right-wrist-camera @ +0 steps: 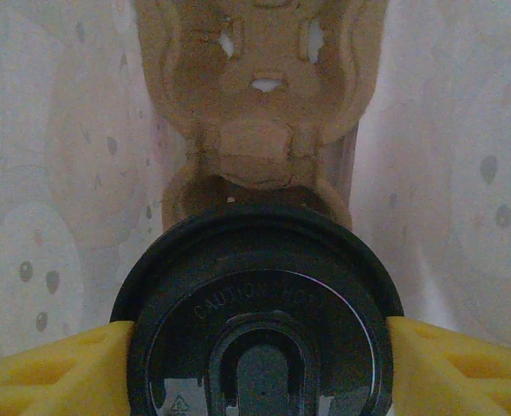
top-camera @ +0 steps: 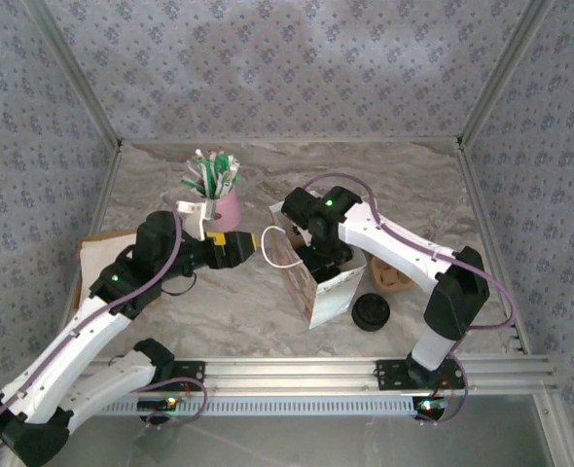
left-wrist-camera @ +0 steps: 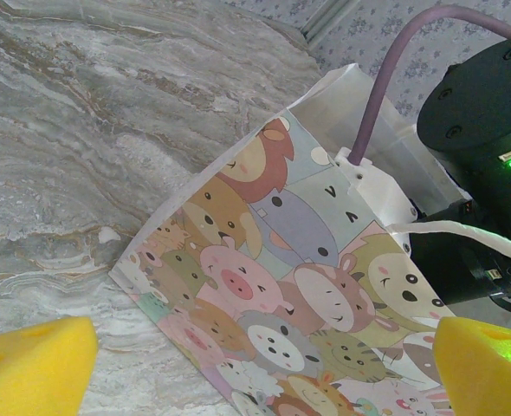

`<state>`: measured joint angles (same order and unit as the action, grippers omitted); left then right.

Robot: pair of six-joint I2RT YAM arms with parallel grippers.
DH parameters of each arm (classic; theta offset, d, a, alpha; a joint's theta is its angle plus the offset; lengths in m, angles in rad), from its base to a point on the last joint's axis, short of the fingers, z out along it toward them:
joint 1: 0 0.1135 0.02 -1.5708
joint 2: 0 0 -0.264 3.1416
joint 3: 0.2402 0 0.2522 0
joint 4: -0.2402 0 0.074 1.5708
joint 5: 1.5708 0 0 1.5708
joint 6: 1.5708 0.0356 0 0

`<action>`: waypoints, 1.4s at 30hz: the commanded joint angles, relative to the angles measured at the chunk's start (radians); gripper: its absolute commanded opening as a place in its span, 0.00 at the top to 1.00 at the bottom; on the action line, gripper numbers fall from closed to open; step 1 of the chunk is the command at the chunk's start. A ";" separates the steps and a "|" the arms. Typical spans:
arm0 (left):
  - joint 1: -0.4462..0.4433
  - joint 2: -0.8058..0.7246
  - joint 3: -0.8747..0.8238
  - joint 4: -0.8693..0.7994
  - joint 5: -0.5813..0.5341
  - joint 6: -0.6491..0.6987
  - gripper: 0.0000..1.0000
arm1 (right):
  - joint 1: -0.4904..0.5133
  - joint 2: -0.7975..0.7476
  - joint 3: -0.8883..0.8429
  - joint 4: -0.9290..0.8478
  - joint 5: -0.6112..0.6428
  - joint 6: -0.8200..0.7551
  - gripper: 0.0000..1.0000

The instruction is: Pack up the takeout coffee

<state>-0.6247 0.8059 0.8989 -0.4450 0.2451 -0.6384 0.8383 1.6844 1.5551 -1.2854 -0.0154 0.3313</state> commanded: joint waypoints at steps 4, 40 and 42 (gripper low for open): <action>-0.009 -0.010 0.004 0.023 -0.012 -0.004 0.01 | 0.006 -0.026 -0.007 -0.004 0.014 -0.009 0.29; -0.011 0.005 0.017 0.029 -0.009 -0.001 0.01 | 0.010 -0.023 0.004 -0.007 0.012 -0.009 0.29; -0.012 0.006 0.016 0.029 -0.009 0.000 0.01 | 0.009 -0.024 0.003 -0.008 0.012 -0.010 0.29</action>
<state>-0.6296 0.8082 0.8989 -0.4442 0.2382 -0.6384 0.8421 1.6829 1.5551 -1.2827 -0.0151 0.3309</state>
